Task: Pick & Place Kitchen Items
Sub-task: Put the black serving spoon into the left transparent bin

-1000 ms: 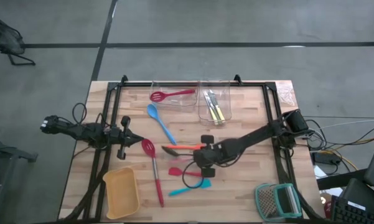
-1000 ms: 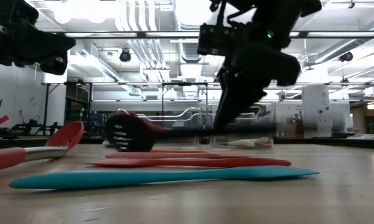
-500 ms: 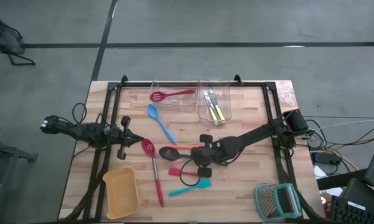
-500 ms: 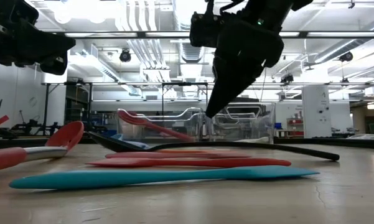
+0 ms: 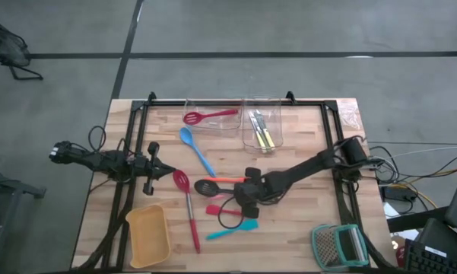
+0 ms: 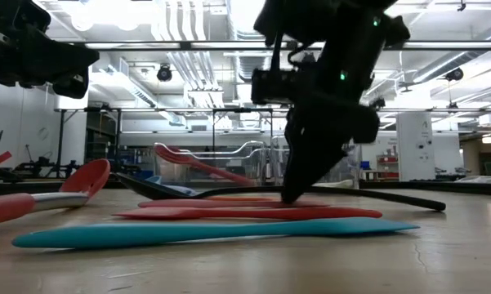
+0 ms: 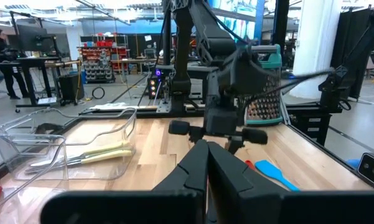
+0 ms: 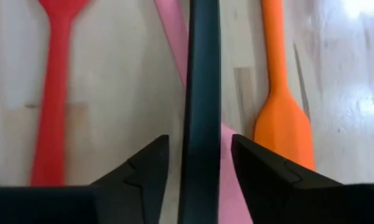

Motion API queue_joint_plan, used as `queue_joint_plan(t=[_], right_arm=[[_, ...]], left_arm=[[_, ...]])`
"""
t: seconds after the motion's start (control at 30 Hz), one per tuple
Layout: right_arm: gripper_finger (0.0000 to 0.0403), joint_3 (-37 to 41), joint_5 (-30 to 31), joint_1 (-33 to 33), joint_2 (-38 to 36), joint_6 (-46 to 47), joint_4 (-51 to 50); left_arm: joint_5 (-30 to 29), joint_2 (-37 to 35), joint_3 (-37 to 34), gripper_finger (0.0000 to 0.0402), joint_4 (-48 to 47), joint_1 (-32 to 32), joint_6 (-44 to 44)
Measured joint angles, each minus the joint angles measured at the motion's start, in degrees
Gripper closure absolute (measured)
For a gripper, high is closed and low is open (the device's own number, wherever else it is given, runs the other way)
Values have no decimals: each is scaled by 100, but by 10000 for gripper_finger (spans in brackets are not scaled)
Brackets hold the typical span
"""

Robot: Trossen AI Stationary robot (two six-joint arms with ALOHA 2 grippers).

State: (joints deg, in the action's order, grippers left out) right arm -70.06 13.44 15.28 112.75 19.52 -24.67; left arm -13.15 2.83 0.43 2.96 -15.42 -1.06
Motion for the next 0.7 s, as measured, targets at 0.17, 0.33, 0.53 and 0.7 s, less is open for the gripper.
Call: queue_joint_plan(t=[0.17,0.33,0.53,0.7], right_arm=[[204,0,17,-29,68,-60,-2],[222,0,19,-29,27,-156,-8],[283,0,11,-29,35,-156,-21],[326,-2,-2,-29,22,-204,-31]], left_arm=[[0,-2,-1,390,1,0,0],[0,-1,-2,390,0,2,-2],[0,0,-2,390,0,1,-1],[0,0,-2,390,0,1,-1]])
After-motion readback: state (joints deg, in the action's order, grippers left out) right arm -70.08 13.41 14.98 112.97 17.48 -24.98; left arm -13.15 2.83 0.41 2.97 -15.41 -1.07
